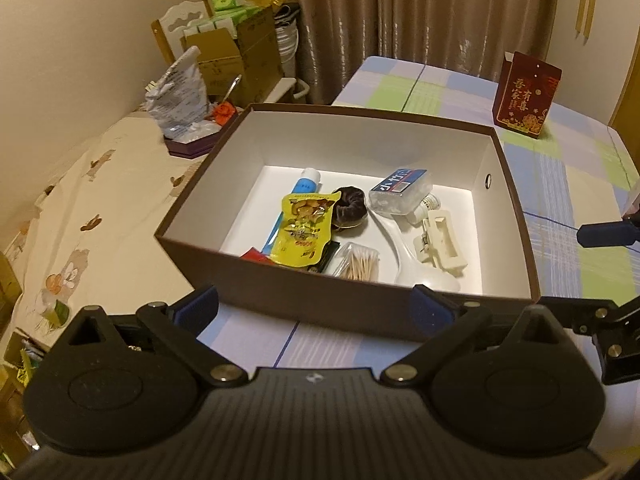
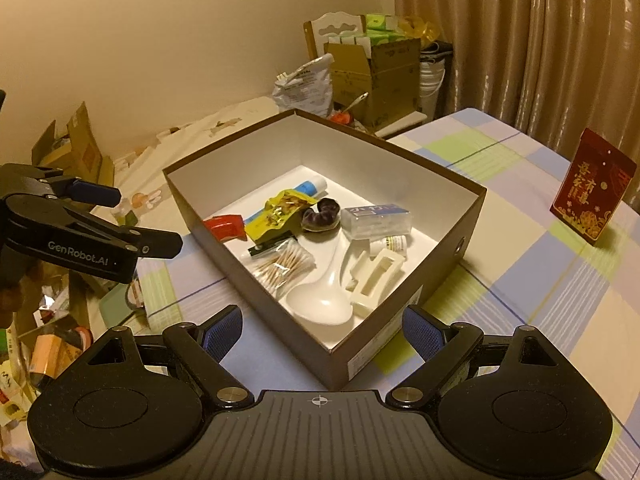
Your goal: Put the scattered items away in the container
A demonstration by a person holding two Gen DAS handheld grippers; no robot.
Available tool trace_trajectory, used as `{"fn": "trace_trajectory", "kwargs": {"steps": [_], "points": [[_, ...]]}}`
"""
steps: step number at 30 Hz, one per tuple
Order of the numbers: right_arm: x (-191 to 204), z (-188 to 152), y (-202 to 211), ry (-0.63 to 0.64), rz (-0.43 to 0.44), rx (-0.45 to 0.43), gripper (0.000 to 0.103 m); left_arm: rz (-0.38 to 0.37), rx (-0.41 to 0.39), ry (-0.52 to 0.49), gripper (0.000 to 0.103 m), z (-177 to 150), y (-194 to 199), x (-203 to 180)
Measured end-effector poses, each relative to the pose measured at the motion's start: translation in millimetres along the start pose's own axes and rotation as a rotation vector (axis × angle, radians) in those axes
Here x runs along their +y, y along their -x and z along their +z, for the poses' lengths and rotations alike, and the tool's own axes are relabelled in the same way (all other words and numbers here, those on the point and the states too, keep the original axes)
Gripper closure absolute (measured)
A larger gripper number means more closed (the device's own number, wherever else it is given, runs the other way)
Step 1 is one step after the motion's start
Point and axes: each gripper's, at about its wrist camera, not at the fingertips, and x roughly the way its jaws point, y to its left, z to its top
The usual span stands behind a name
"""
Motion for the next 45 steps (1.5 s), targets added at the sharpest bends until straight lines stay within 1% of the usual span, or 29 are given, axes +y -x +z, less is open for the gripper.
{"fn": "trace_trajectory", "kwargs": {"steps": [7, 10, 11, 15, 32, 45], "points": [[4.7, -9.8, 11.4, 0.027, -0.025, -0.025, 0.011, 0.015, -0.05, 0.021, 0.003, -13.6, 23.3, -0.4], [5.7, -15.0, 17.1, 0.029, -0.019, -0.032, 0.011, 0.054, -0.07, 0.003, 0.003, -19.0, 31.3, -5.9], [6.1, -17.1, 18.9, 0.027, -0.016, -0.033, 0.011, 0.053, -0.078, -0.003, 0.003, -21.1, 34.0, -7.8], [7.2, -23.3, 25.3, 0.028, -0.015, -0.036, 0.011, 0.031, -0.073, -0.003, 0.003, -27.7, 41.4, -16.5], [2.5, -46.5, 50.9, -0.001, -0.011, -0.047, 0.011, 0.037, -0.043, 0.002, 0.003, -55.2, 58.8, -43.8], [4.2, -61.9, 52.2, 0.021, -0.017, -0.031, 0.011, 0.049, -0.01, 0.015, 0.003, -71.9, 62.3, -56.5]]}}
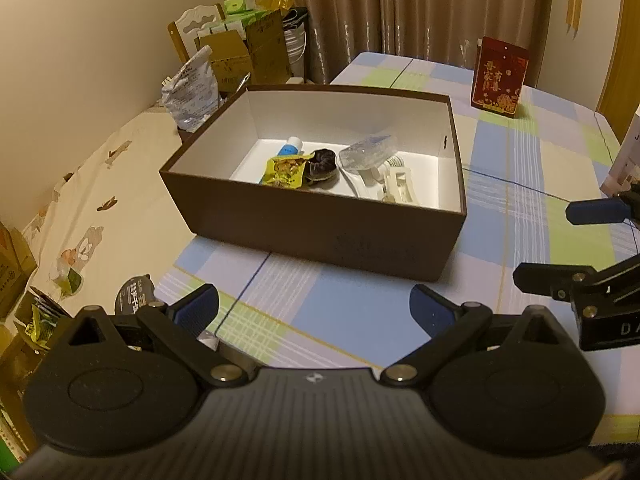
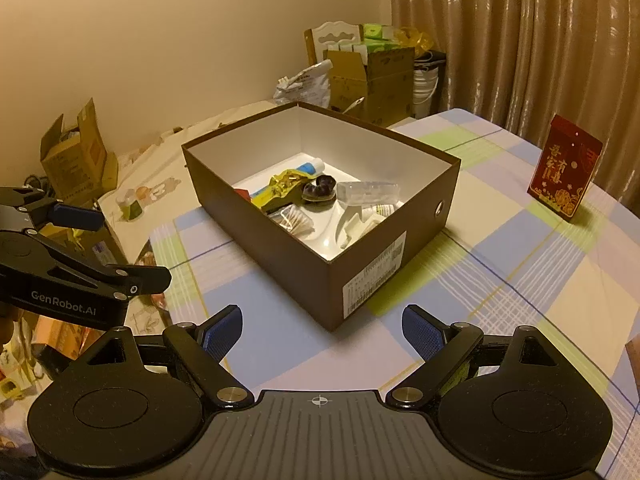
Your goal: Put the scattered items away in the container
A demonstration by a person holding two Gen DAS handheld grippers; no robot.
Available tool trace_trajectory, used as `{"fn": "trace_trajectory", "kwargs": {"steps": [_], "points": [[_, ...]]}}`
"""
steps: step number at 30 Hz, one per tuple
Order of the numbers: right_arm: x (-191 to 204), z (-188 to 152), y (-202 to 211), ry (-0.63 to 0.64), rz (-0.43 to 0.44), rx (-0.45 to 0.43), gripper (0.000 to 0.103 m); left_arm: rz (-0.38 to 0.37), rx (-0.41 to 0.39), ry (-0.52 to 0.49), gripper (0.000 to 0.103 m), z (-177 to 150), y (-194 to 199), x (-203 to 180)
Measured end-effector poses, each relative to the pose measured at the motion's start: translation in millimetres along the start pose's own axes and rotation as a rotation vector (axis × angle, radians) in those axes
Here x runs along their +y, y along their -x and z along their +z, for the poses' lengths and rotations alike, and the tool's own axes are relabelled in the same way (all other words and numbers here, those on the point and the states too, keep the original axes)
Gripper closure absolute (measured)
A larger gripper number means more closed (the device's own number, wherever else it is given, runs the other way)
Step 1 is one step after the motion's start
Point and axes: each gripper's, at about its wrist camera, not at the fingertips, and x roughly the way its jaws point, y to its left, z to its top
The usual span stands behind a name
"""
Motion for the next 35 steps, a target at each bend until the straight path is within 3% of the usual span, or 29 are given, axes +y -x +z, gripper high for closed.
{"fn": "trace_trajectory", "kwargs": {"steps": [35], "points": [[-0.5, 1.1, -23.3, 0.026, 0.012, 0.062, 0.011, 0.007, 0.036, 0.031, 0.002, 2.9, -18.2, -4.8]]}}
